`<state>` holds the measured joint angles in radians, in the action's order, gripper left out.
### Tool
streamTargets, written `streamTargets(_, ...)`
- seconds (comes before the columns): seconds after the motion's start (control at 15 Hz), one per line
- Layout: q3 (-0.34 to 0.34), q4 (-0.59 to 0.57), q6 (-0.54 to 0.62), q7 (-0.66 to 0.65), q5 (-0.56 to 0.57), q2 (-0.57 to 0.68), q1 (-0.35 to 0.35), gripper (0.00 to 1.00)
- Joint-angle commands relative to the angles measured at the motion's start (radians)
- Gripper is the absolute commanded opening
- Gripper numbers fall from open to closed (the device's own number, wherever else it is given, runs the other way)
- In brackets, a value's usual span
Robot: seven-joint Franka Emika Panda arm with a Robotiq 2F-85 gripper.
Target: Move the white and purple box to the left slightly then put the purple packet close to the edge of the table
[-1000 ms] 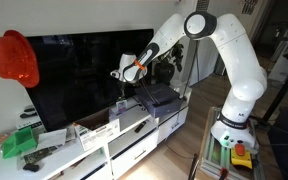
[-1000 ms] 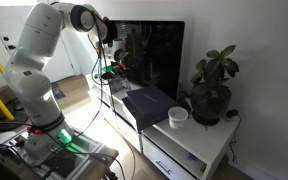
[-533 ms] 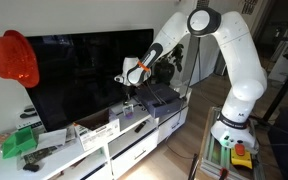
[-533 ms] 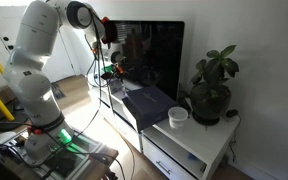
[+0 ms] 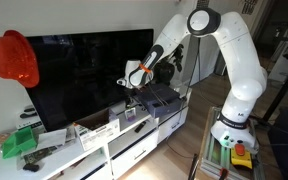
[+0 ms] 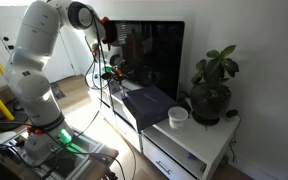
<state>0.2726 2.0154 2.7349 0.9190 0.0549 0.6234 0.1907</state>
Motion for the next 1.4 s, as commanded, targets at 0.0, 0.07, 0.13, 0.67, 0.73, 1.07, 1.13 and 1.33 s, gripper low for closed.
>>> streamTargets(0.0, 0.033, 0.029, 0.049, 0.053, -0.033, -0.004, 0.033, 0.0)
streamTargets(0.07, 0.035, 0.029, 0.056, 0.058, -0.033, -0.002, 0.035, 0.0)
streamTargets(0.13, 0.036, 0.03, 0.064, 0.06, -0.031, 0.0, 0.037, 0.0)
streamTargets(0.67, 0.044, 0.048, 0.064, 0.067, -0.031, -0.022, 0.049, 0.62)
streamTargets(0.73, 0.049, 0.055, 0.063, 0.067, -0.034, -0.036, 0.054, 0.68)
streamTargets(1.07, 0.059, 0.09, -0.025, -0.018, -0.115, -0.153, 0.06, 0.99)
streamTargets(1.13, 0.049, 0.098, -0.029, -0.056, -0.146, -0.181, 0.051, 1.0)
streamTargets(1.33, 0.033, 0.117, -0.1, -0.177, -0.238, -0.282, 0.032, 1.0)
